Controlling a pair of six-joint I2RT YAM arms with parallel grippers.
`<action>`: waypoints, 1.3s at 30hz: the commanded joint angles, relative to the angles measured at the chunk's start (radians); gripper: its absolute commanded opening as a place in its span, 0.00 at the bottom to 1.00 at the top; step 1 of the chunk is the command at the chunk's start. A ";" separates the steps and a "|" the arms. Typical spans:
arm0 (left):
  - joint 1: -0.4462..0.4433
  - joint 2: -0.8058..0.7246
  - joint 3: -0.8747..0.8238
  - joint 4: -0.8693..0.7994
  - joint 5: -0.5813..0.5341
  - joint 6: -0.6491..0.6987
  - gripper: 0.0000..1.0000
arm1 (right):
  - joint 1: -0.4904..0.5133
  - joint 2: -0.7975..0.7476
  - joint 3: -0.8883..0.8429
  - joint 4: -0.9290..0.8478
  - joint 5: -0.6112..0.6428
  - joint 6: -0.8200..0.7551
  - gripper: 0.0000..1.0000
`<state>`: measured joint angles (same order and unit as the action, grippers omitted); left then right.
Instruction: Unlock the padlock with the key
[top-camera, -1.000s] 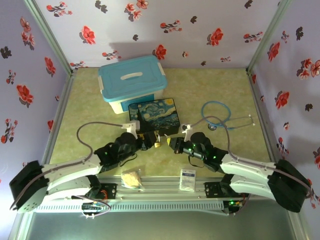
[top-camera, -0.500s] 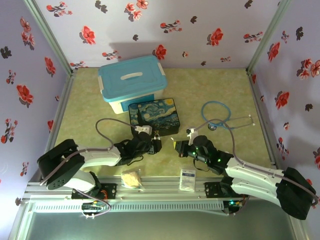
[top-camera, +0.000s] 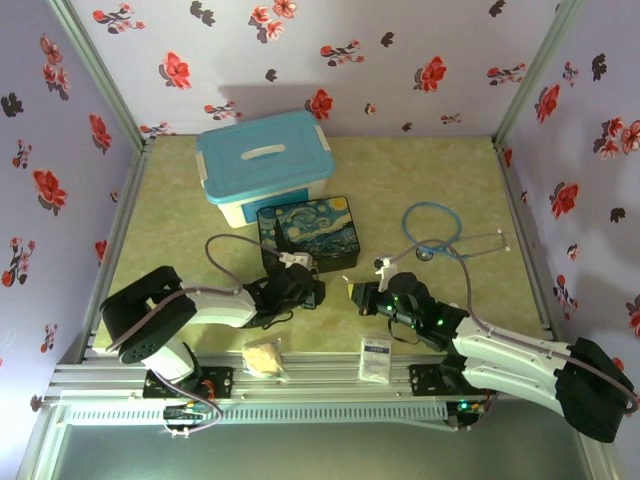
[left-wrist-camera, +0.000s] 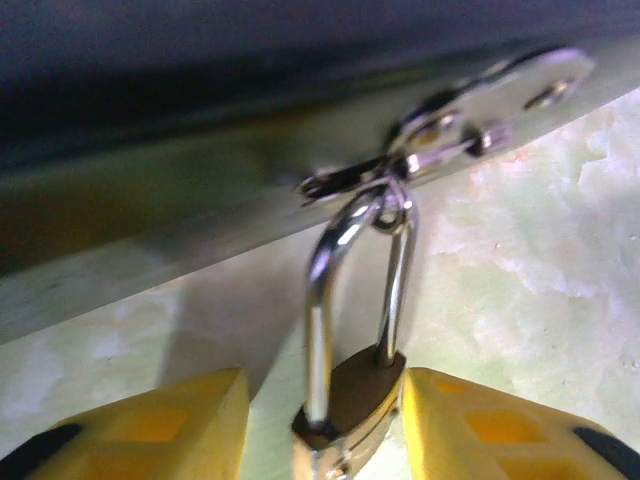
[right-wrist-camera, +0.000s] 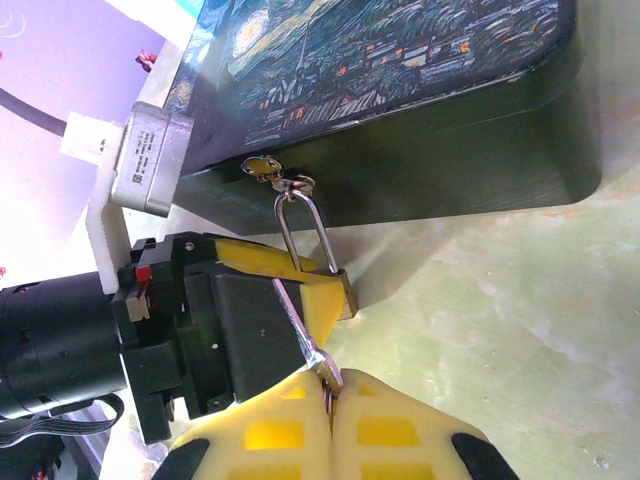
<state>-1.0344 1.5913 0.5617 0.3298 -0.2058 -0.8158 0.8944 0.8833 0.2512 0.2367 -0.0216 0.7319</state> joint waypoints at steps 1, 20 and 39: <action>-0.020 0.061 0.018 0.046 0.022 -0.004 0.43 | -0.006 -0.003 -0.012 0.002 0.023 -0.018 0.00; -0.022 0.010 -0.056 0.199 0.025 -0.162 0.22 | 0.006 0.094 -0.021 0.084 0.011 0.018 0.00; -0.012 0.005 -0.212 0.618 0.033 -0.424 0.08 | 0.022 0.436 -0.032 0.452 -0.101 0.290 0.00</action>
<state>-1.0500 1.6077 0.3603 0.8185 -0.1757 -1.1812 0.9108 1.2930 0.2272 0.5663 -0.0811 0.9546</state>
